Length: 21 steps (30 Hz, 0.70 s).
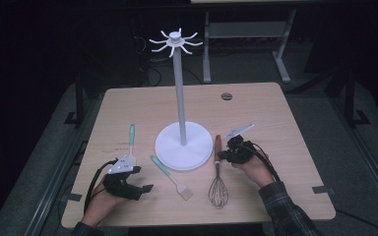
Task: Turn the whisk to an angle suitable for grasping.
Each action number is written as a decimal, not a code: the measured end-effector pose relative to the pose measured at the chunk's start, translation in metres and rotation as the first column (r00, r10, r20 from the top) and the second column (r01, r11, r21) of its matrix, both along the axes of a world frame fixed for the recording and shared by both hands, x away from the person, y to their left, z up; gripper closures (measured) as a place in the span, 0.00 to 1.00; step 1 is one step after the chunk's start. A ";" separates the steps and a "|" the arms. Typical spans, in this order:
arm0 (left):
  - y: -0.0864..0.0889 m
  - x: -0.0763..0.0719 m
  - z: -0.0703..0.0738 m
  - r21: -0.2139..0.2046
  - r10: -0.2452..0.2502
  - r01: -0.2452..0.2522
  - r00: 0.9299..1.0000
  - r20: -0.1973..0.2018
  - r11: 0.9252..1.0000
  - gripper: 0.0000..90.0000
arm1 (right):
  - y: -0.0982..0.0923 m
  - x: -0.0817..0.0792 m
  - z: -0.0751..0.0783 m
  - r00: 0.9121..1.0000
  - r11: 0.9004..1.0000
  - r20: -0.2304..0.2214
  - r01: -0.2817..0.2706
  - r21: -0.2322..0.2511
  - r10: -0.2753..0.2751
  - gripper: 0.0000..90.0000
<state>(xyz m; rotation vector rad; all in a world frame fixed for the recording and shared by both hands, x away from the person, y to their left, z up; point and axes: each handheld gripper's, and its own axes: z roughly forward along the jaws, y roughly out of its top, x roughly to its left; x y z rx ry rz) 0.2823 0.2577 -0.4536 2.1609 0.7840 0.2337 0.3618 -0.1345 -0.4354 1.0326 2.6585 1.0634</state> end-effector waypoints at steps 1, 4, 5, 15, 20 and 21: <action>0.000 0.000 0.000 -0.001 0.001 -0.001 1.000 -0.001 1.000 0.16 | 0.003 -0.003 0.000 1.000 1.000 -0.004 -0.016 -0.004 0.016 1.00; 0.000 0.000 0.000 0.000 0.003 -0.003 1.000 -0.002 1.000 0.16 | 0.009 -0.009 0.000 0.999 0.999 -0.012 -0.040 -0.009 0.040 1.00; 0.000 0.000 0.000 -0.001 0.004 -0.004 1.000 0.000 1.000 0.16 | 0.012 -0.011 0.000 0.998 0.998 -0.017 -0.054 -0.015 0.054 1.00; 0.000 -0.001 0.001 -0.003 0.011 -0.011 1.000 0.005 1.000 0.16 | 0.026 -0.030 -0.005 0.993 0.993 -0.040 -0.111 -0.029 0.110 1.00; -0.001 -0.001 0.001 0.014 0.010 -0.010 1.000 0.007 1.000 0.16 | 0.025 -0.033 -0.008 0.993 0.993 -0.048 -0.112 -0.048 0.110 1.00; -0.002 -0.001 0.000 0.015 0.012 -0.012 1.000 0.009 1.000 0.16 | 0.025 -0.033 -0.009 0.992 0.992 -0.054 -0.115 -0.047 0.112 1.00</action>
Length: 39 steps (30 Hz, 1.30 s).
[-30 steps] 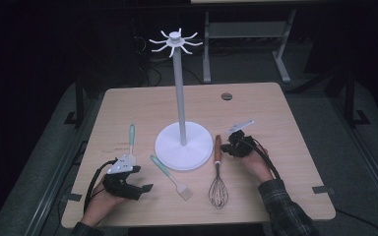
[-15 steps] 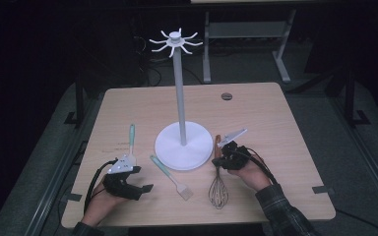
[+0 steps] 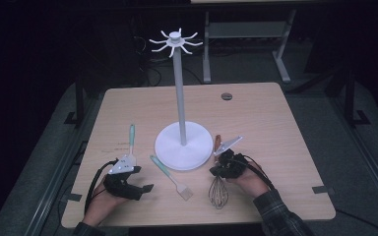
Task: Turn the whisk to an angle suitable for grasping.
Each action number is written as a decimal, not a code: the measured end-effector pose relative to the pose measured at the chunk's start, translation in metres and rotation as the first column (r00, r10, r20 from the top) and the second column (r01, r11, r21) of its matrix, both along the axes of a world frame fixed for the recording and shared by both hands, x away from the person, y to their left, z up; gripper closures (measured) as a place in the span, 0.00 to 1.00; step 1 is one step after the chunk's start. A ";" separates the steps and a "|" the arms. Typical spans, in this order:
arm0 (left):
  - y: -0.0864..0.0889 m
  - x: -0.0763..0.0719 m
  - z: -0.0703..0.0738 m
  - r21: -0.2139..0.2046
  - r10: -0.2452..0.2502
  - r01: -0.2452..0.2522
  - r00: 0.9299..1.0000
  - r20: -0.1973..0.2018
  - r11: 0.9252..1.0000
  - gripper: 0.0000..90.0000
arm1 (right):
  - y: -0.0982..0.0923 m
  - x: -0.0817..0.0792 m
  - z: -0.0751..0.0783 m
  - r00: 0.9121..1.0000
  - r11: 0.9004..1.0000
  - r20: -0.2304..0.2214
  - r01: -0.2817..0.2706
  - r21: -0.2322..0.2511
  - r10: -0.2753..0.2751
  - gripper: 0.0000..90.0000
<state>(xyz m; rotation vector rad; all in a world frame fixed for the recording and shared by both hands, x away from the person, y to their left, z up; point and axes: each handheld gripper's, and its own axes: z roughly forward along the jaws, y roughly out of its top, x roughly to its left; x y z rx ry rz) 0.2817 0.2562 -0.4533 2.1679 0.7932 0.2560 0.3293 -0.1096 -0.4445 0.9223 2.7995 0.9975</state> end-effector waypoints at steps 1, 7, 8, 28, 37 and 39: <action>0.000 0.000 0.000 -0.003 0.003 -0.003 1.000 -0.001 1.000 0.16 | 0.000 -0.001 -0.002 1.000 1.000 -0.009 0.002 0.002 -0.001 1.00; -0.002 0.000 0.000 0.000 0.006 -0.006 1.000 0.000 1.000 0.16 | -0.006 -0.003 -0.003 1.000 1.000 -0.014 0.006 -0.009 -0.006 1.00; -0.002 0.000 0.000 0.000 0.006 -0.006 1.000 0.000 1.000 0.16 | -0.006 -0.003 -0.003 1.000 1.000 -0.014 0.006 -0.009 -0.006 1.00; -0.003 -0.002 0.001 0.002 -0.006 0.006 1.000 0.001 1.000 0.16 | -0.056 0.000 -0.002 0.992 0.992 -0.024 0.125 -0.036 -0.126 1.00; -0.002 -0.002 0.001 0.011 0.000 0.000 1.000 -0.002 1.000 0.17 | -0.081 0.006 0.008 0.982 0.981 -0.017 0.188 -0.043 -0.189 1.00; -0.002 -0.002 0.001 0.013 0.002 -0.002 1.000 -0.002 1.000 0.17 | -0.091 0.009 0.009 0.978 0.977 -0.022 0.207 -0.045 -0.208 1.00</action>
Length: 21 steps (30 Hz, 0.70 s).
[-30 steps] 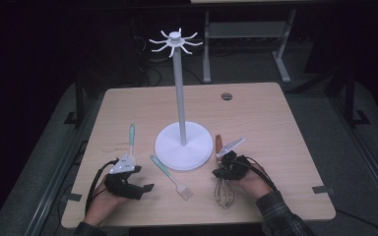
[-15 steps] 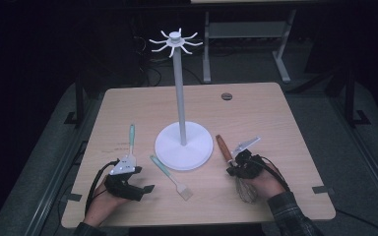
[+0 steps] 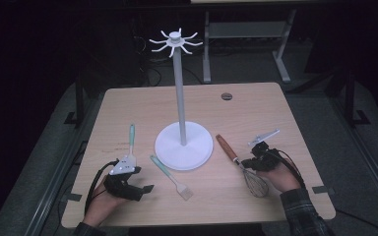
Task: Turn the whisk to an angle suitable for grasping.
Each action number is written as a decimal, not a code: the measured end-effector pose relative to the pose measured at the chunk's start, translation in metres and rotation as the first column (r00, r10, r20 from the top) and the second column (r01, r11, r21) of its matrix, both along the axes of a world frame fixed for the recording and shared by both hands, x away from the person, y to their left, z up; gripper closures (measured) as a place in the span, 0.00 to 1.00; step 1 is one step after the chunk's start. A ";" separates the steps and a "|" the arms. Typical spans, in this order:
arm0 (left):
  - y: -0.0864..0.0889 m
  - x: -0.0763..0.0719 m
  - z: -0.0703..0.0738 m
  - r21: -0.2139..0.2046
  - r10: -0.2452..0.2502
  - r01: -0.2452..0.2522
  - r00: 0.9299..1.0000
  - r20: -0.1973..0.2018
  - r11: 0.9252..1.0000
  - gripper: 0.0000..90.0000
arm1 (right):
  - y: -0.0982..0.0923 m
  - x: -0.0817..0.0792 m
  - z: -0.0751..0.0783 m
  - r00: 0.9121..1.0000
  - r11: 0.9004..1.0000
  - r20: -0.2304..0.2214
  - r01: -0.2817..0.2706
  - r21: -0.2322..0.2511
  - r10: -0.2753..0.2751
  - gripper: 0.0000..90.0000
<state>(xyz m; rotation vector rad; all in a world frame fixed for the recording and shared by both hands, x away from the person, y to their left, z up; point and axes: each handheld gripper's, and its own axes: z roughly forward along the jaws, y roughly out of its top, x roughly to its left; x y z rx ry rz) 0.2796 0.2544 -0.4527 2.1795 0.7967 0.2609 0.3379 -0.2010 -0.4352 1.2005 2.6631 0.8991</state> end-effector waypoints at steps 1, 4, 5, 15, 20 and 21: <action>0.001 0.000 0.000 0.005 -0.004 0.004 1.000 0.000 1.000 0.17 | 0.000 0.000 0.000 1.000 1.000 0.000 0.000 0.000 0.000 1.00; 0.001 0.000 0.000 0.011 0.002 -0.002 1.000 0.000 1.000 0.17 | -0.005 -0.001 0.004 1.000 0.998 -0.014 0.005 0.064 -0.004 1.00; 0.001 0.000 0.000 0.014 0.003 -0.003 1.000 -0.002 1.000 0.17 | -0.001 -0.002 0.006 1.000 0.998 -0.012 -0.004 0.056 0.004 1.00; 0.001 0.000 -0.001 0.023 0.003 -0.003 1.000 -0.004 1.000 0.17 | 0.012 -0.002 0.000 0.999 0.999 -0.021 -0.031 -0.027 0.031 1.00; 0.000 0.000 -0.001 0.019 0.007 -0.007 1.000 -0.006 1.000 0.17 | 0.006 0.000 0.001 1.000 0.998 0.005 -0.003 -0.067 0.003 1.00; 0.000 0.000 -0.001 0.020 0.008 -0.008 1.000 -0.006 1.000 0.17 | 0.004 0.000 0.002 1.000 0.997 0.010 0.004 -0.079 -0.004 1.00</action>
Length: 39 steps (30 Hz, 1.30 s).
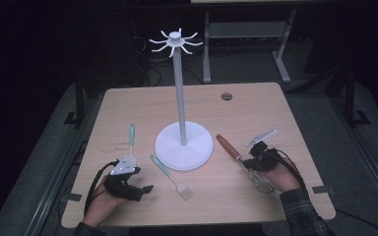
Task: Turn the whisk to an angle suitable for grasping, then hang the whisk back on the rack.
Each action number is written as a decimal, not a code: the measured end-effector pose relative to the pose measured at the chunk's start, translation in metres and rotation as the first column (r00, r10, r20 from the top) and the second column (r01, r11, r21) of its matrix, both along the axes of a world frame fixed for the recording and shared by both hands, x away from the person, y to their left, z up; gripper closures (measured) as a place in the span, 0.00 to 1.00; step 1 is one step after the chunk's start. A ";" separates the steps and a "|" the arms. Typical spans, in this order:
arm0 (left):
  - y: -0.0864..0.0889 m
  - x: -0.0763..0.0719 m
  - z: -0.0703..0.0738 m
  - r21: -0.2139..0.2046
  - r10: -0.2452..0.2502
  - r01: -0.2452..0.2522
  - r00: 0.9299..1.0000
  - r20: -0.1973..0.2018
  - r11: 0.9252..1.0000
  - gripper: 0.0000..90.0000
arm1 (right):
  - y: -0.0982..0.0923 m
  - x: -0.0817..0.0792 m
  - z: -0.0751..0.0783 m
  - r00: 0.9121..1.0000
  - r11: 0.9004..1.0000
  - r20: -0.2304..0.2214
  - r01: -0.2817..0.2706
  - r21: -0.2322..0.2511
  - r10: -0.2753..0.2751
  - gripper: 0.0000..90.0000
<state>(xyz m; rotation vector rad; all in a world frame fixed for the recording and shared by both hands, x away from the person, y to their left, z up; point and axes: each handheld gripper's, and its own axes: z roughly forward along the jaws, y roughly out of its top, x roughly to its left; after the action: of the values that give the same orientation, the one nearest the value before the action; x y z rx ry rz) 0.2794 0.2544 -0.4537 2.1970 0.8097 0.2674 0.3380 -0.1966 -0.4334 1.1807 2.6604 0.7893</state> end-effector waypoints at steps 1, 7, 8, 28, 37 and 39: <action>0.000 0.000 0.000 -0.001 0.001 -0.001 1.000 0.000 1.000 0.17 | -0.002 0.001 0.000 1.000 1.000 0.006 0.007 -0.012 -0.007 1.00; 0.000 0.000 0.000 0.003 0.002 -0.002 1.000 0.001 1.000 0.17 | -0.014 0.006 0.000 0.998 0.997 0.035 0.048 -0.053 -0.046 1.00; 0.000 0.000 0.000 0.005 0.002 -0.002 1.000 0.002 1.000 0.17 | -0.019 0.009 -0.001 0.997 0.996 0.043 0.062 -0.070 -0.059 1.00; 0.001 0.002 -0.001 0.014 0.001 -0.001 1.000 0.000 1.000 0.17 | -0.038 0.018 0.015 0.990 0.997 0.123 0.075 -0.001 -0.074 0.90; 0.000 0.001 -0.001 0.011 0.000 0.000 1.000 0.003 1.000 0.17 | -0.031 0.026 0.023 0.990 0.998 0.125 0.056 0.032 -0.059 0.74; -0.001 0.001 -0.001 0.006 -0.002 0.002 1.000 0.003 1.000 0.17 | -0.028 0.029 0.026 0.990 0.999 0.132 0.047 0.026 -0.050 0.72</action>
<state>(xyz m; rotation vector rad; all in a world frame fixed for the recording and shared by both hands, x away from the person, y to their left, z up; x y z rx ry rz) 0.2805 0.2536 -0.4545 2.2023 0.8063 0.2726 0.3665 -0.2247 -0.4077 1.1504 2.5132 0.8606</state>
